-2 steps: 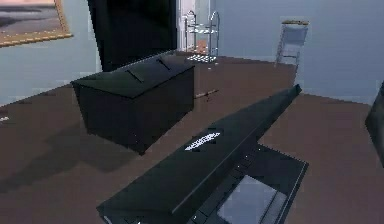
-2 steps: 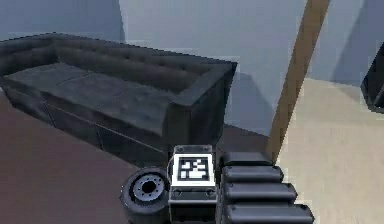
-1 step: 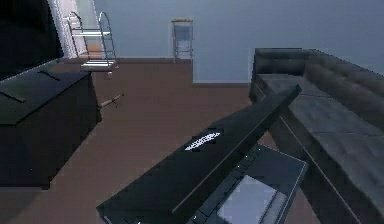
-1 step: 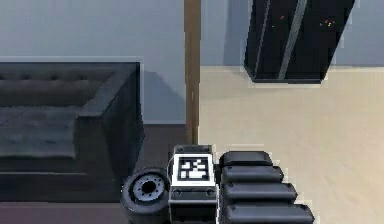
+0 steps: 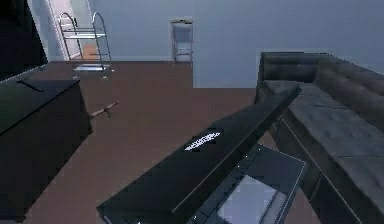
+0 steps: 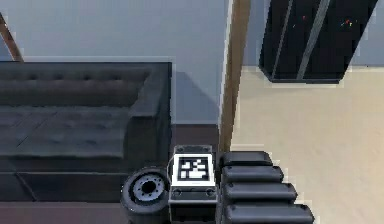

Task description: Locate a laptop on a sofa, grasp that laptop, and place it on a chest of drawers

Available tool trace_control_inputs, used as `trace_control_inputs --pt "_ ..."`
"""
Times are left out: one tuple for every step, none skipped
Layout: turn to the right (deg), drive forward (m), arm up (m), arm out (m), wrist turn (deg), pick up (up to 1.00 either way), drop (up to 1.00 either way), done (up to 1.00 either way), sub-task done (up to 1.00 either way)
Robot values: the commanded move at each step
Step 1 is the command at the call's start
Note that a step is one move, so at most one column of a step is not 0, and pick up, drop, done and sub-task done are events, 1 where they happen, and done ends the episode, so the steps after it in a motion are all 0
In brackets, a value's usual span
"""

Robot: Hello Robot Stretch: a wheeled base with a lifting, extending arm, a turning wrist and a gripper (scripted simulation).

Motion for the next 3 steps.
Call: trace_control_inputs --pt "6.0 0.00 0.00 0.00 0.0 0.00 0.00 0.00 0.00" --pt "0.0 1.00 0.00 0.00 0.0 0.00 0.00 0.00 0.00" --pt "0.0 1.00 0.00 0.00 0.0 0.00 0.00 0.00 0.00"
